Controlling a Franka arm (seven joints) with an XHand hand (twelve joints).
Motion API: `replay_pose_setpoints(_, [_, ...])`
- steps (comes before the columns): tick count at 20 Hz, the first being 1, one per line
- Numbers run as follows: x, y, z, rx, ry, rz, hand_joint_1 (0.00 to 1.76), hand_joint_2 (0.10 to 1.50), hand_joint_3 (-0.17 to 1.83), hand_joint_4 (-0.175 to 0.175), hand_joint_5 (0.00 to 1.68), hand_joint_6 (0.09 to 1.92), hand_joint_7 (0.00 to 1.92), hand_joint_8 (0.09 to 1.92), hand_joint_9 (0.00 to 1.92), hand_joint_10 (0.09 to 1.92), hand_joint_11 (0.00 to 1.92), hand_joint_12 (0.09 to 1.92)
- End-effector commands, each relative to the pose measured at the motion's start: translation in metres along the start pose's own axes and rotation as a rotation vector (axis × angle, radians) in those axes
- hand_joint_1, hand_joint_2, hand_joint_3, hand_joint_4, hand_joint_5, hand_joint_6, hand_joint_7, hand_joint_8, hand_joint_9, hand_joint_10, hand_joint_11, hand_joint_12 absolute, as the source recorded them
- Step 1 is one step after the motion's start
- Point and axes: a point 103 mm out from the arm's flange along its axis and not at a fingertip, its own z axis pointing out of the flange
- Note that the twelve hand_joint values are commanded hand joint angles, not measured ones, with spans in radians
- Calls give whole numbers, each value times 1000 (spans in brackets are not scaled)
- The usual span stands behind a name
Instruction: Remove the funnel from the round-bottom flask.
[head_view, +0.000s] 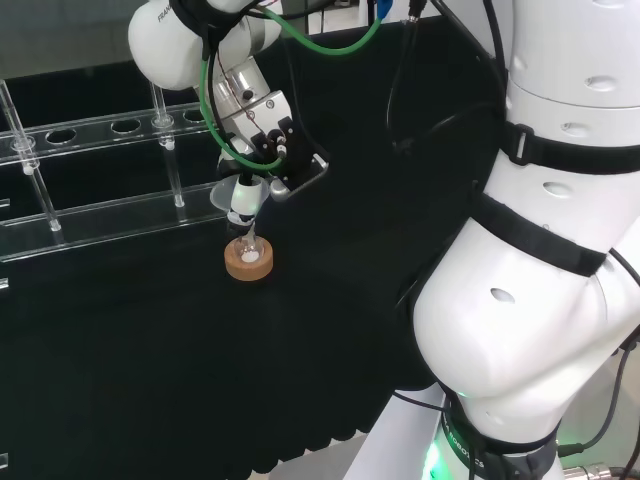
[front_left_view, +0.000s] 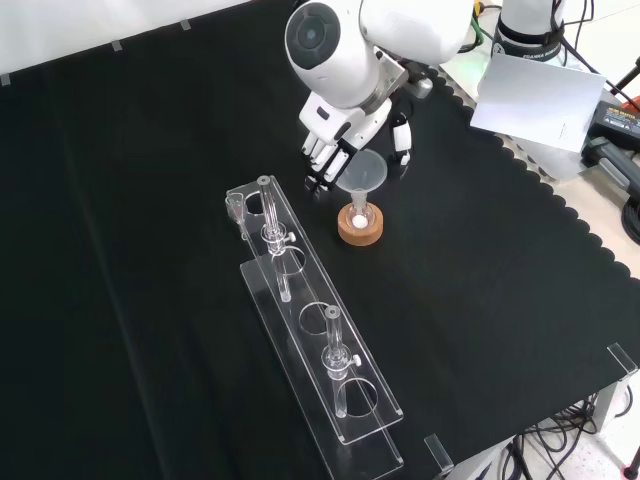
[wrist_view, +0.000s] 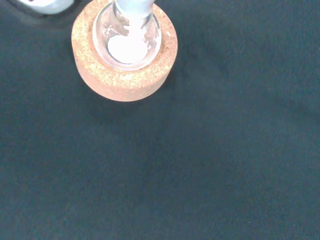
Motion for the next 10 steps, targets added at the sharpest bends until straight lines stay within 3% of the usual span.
replay_pose_setpoints(1, [1,1,1,-31,-30,11,791,591,491,-5,346,87,157,702,547,646,411,1433])
replay_pose_setpoints(10, [1,-5,-9,-103,-53,22,932,594,544,-18,528,87,407,676,748,544,502,1327])
